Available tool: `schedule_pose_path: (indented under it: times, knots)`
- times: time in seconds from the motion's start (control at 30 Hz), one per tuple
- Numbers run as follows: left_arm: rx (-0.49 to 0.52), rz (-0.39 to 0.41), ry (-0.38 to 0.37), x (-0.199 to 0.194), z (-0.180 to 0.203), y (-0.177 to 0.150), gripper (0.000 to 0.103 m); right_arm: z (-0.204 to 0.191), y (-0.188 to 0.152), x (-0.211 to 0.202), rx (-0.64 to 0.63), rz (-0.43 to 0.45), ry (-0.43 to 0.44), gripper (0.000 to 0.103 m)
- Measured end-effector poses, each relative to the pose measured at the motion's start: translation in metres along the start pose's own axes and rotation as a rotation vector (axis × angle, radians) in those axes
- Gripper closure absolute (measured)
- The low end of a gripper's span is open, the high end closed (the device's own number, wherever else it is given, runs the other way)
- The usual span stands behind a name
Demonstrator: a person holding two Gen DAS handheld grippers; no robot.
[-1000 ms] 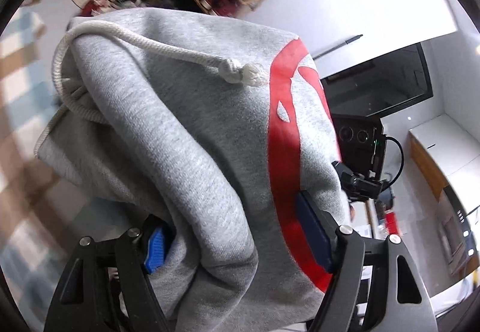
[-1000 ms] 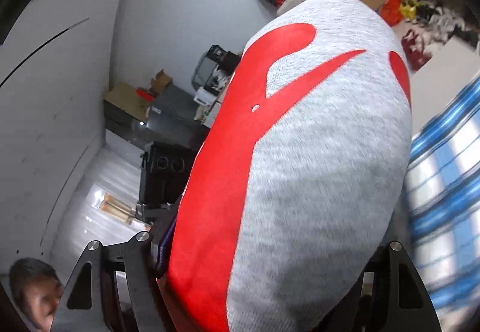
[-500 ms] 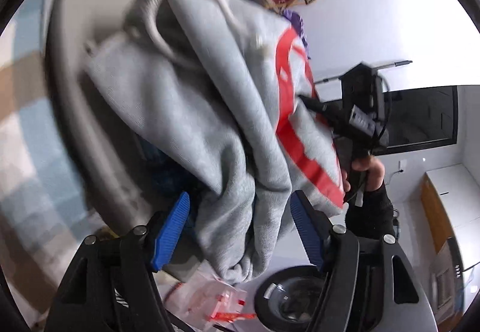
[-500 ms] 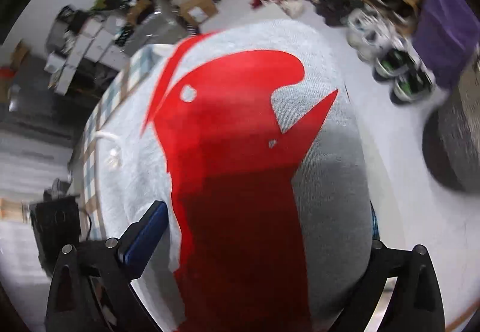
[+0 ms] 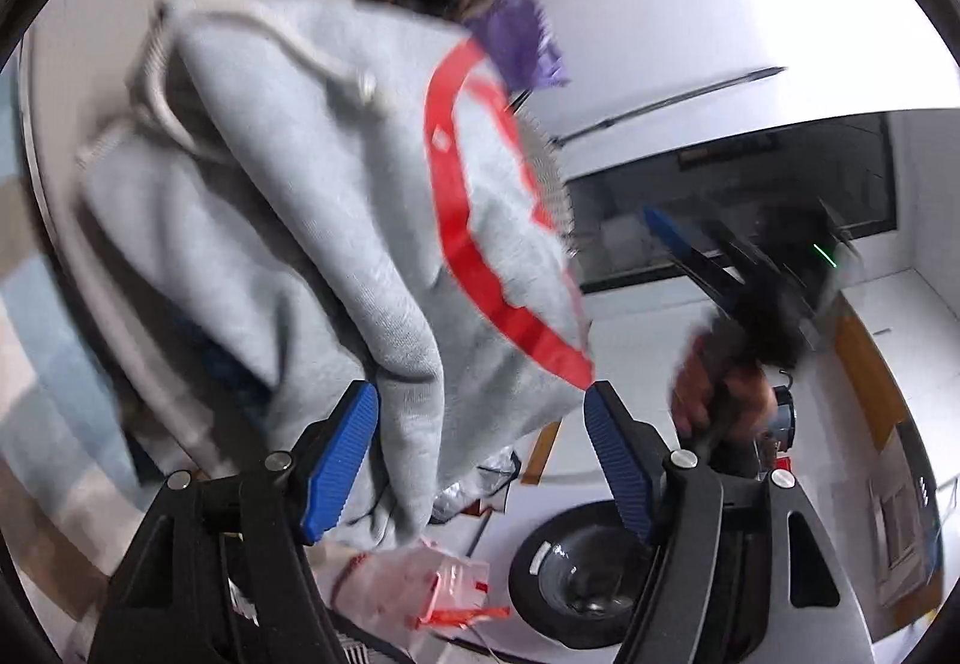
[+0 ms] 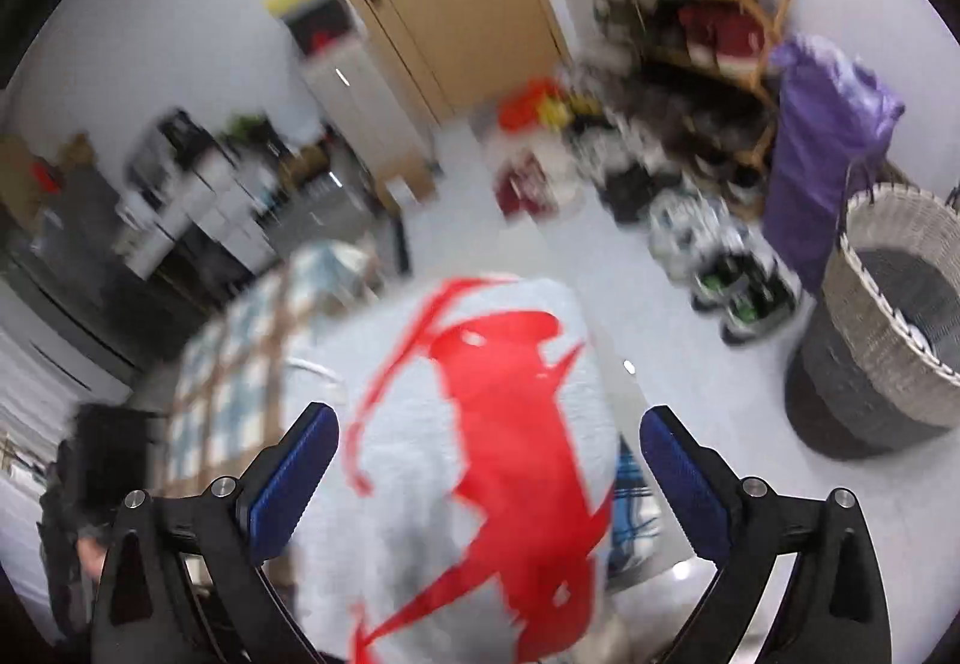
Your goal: Fold large clothes
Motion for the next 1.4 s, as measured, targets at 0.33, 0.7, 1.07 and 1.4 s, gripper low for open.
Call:
schedule_pose_path:
  times: [0.33,0.7,1.07,1.4]
  knots:
    - [-0.015,0.034,0.154,0.037,-0.021,0.016,0.098,-0.078,-0.081,-0.030,-0.011,0.106,0.124,0.000]
    - [-0.034,0.118,0.086,-0.005,-0.089,-0.004,0.098,-0.136,-0.098,-0.009,-0.148,0.196,0.080,0.000]
    - [-0.005,0.107,0.104,-0.010,-0.092,-0.005,0.097,-0.110,-0.075,0.108,-0.401,-0.437,-0.457,0.000]
    - [0.106,0.138,0.096,-0.061,-0.057,-0.013,0.097,-0.105,-0.084,0.117,-0.472,-0.587,-0.396,0.000]
Point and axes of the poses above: each gripper's, at about its wrist camera, not at the fingertips, and x roughly the way its jaws point, z to its right, y to its top, the point moved 3 cm from there along x, roughly the way its jaws point, and after that the axes turned 12 degrees about -x, right-handed, at the moved point
